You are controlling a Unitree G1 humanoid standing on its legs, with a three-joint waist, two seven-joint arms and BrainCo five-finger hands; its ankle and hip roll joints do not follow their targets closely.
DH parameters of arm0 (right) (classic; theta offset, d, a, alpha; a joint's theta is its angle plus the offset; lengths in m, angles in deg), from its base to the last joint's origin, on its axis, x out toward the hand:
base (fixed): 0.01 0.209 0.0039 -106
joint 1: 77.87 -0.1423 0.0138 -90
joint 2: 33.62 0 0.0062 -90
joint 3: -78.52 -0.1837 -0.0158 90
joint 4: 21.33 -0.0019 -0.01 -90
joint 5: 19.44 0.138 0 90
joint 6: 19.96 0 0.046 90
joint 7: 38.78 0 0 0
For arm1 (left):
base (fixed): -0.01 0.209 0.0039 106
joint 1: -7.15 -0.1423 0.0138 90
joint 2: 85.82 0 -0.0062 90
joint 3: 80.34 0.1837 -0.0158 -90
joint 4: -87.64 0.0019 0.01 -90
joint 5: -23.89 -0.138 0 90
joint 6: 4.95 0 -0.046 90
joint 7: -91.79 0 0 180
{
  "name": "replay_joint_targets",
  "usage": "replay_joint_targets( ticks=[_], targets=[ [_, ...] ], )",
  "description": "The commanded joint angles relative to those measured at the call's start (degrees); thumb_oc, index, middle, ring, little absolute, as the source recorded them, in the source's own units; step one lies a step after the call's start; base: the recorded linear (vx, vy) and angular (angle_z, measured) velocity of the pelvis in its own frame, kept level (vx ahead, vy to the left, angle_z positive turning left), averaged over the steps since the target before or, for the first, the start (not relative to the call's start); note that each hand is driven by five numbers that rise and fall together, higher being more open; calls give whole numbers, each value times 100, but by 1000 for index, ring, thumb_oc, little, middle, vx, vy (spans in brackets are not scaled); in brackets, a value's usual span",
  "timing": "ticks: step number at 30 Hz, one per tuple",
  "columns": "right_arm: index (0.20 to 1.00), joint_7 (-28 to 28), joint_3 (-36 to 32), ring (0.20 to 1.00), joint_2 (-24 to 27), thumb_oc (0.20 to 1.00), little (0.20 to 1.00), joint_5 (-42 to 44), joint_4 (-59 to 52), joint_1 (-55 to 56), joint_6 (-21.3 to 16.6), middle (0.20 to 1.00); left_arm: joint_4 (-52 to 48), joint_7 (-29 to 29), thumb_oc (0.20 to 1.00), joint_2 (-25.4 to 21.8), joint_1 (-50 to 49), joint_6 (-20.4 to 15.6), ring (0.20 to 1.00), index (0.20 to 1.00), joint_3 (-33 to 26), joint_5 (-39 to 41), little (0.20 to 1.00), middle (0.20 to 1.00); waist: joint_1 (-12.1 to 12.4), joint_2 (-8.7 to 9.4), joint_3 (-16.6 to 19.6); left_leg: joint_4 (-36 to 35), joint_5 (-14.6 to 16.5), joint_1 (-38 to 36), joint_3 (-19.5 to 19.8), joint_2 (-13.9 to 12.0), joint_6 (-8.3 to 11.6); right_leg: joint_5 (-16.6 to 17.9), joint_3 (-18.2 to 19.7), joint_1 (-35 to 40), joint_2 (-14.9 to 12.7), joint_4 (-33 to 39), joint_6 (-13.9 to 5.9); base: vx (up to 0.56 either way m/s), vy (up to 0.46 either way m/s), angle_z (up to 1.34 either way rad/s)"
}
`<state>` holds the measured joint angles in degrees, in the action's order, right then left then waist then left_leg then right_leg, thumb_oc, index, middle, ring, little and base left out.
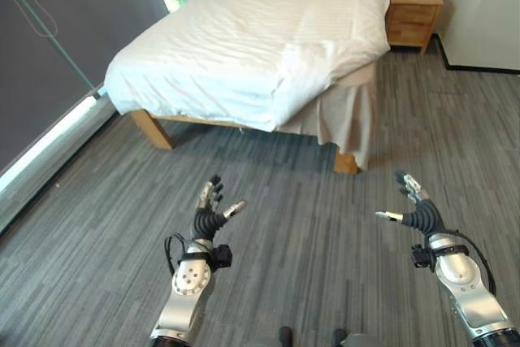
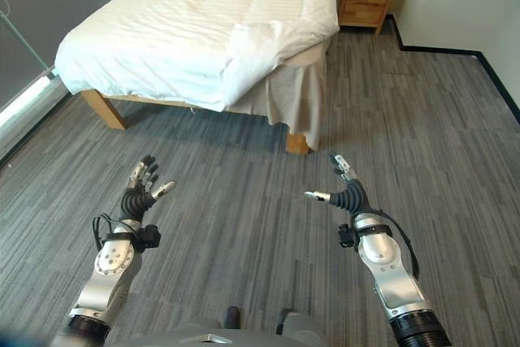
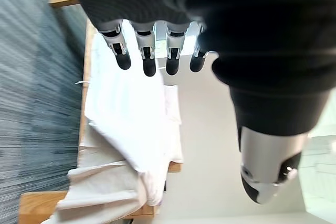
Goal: Making the bed.
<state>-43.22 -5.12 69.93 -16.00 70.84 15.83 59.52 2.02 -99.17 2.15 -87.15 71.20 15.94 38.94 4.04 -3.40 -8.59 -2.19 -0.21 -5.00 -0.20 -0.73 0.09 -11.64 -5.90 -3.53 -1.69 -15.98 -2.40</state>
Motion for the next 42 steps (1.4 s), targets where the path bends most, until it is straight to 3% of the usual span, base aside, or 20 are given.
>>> replay_joint_targets(
  ticks=[1,9,13,14,15,16,17,20,21,24,26,27,29,31,32,34,35,37,39,42],
  targets=[
    [1000,32,106,1000,-33,1000,1000,234,-410,-152,-281,1000,-397,81,1000,-494,136,-271,1000,1000,-112,-103,1000,1000,76,481,105,-281,-7,-146,-146,3,305,1258,-66,1308,-388,2098,-481,0,0,0],
    [1000,40,22,1000,-166,1000,1000,149,-611,4,-156,1000,-448,289,1000,-506,31,-165,1000,1000,-58,42,1000,1000,-71,396,-108,-281,-40,-153,-70,-51,254,1071,135,1106,-224,1828,-341,20,-34,3],
    [1000,41,-6,1000,-192,1000,1000,214,-710,48,-172,1000,-433,325,1000,-444,12,-169,1000,1000,-3,199,1000,1000,-87,437,-327,573,206,209,-88,1,345,990,181,1144,-253,1822,-262,5,-56,-4],
    [1000,46,-61,1000,-219,1000,1000,246,-786,103,-178,1000,-445,359,1000,-394,1,-169,1000,1000,22,276,1000,1000,-97,459,-441,1169,114,494,-97,4,506,978,203,1184,-247,1860,-212,-78,-141,2],
    [1000,14,-118,1000,-208,1000,1000,258,-872,190,-196,1000,-410,347,1000,-268,105,-155,1000,1000,167,458,1000,1000,-81,438,-751,2762,-838,1384,0,-123,1107,963,155,1338,-198,1959,-58,-82,-190,8],
    [1000,1,-134,1000,-208,1000,1000,257,-871,216,-188,1000,-411,335,1000,-230,112,-169,1000,1000,218,474,1000,1000,-58,478,-841,3261,-1105,1702,10,-145,1206,956,134,1382,-224,1981,-21,-2,-194,21],
    [1000,-10,-127,1000,-214,1000,1000,239,-853,218,-172,1000,-395,356,1000,-161,95,-165,1000,1000,263,488,1000,1000,-27,513,-887,3365,-1066,1907,-50,-110,1067,908,147,1451,-223,2026,15,220,-139,0],
    [1000,-44,-95,1000,-314,1000,1000,247,-812,191,-125,1000,-364,355,1000,-101,89,-161,1000,1000,342,484,1000,1000,85,527,-804,2601,-764,2321,-471,-330,761,618,305,1624,-168,2098,-4,328,5,-23],
    [1000,8,-67,1000,-322,1000,1000,292,-802,211,-158,1000,-450,404,1000,-90,-34,-138,1000,1000,373,445,1000,1000,142,403,-672,1037,-848,2047,-733,-417,615,403,444,1759,-92,2098,-95,451,119,-33],
    [1000,-1,-5,1000,-217,1000,1000,221,-684,83,-161,1000,-435,423,1000,-105,-89,-148,1000,1000,382,432,1000,1000,257,339,-618,-120,-1144,2149,-831,-443,658,202,568,1940,-104,2098,-169,427,111,-25],
    [1000,53,22,1000,-217,1000,1000,158,-676,53,-161,1000,-445,467,1000,-82,-127,-156,1000,1000,352,457,1000,1000,341,367,-509,-281,-1035,2361,-613,-422,639,59,677,2114,-152,2098,-244,607,87,-50],
    [1000,127,85,1000,-309,1000,1000,1,-699,116,-157,1000,-456,513,1000,-91,-231,-141,1000,1000,337,459,1000,1000,436,441,-341,-281,-1338,2322,-337,-348,624,-85,887,2391,-194,2098,-272,634,84,-56],
    [1000,151,125,1000,-396,1000,1000,18,-723,213,-175,1000,-486,574,1000,-130,-261,-102,1000,1000,376,462,1000,1000,466,528,-285,-273,-1395,2211,-408,-308,550,-66,959,2552,-286,2007,-303,645,141,-77],
    [1000,219,254,1000,-513,1000,1000,-131,-680,268,-196,1000,-483,657,1000,-292,-233,-27,1000,1000,497,330,1000,1000,482,716,-287,-191,-1044,1644,-573,-107,259,766,1033,2051,-416,458,-779,707,209,-128],
    [1000,232,345,1000,-497,1000,1000,-216,-688,129,-144,1000,-486,683,1000,-434,-148,-37,1000,1000,587,313,1000,1000,315,611,-370,-250,-813,1161,-606,-88,88,1881,1043,1350,-336,-893,-1142,552,189,-74],
    [1000,274,349,1000,-510,1000,1000,-285,-702,34,-140,1000,-520,751,1000,-535,-133,-67,1000,1000,608,375,1000,1000,157,394,-441,-281,-528,693,-621,-178,2,2149,736,715,-385,-1659,-1234,530,202,9],
    [1000,247,362,1000,-498,1000,1000,-327,-712,-8,-133,1000,-499,733,1000,-551,-97,-67,1000,1000,609,398,1000,1000,66,347,-497,-281,-351,480,-591,-159,-14,1895,459,415,-581,-1734,-1159,506,151,42],
    [1000,268,354,1000,-505,1000,1000,-308,-746,-24,-108,1000,-502,755,1000,-555,-69,-64,1000,1000,626,414,1000,1000,-40,287,-537,-281,-274,352,-534,-166,-9,1737,237,218,-644,-1484,-1053,427,50,24],
    [1000,263,273,1000,-560,1000,1000,-167,-767,-16,-91,1000,-508,799,1000,-520,-104,-69,1000,1000,540,506,1000,1000,-331,303,-552,-281,159,-188,-320,-42,86,1304,-69,-419,-568,436,-766,799,-86,32],
    [1000,237,254,1000,-579,1000,1000,-156,-733,-14,-78,1000,-487,812,1000,-506,-109,-69,1000,1000,494,523,1000,1000,-439,269,-581,-281,357,-418,-175,-85,134,1460,-136,-313,-540,1294,-761,457,-101,56]
  ],
)
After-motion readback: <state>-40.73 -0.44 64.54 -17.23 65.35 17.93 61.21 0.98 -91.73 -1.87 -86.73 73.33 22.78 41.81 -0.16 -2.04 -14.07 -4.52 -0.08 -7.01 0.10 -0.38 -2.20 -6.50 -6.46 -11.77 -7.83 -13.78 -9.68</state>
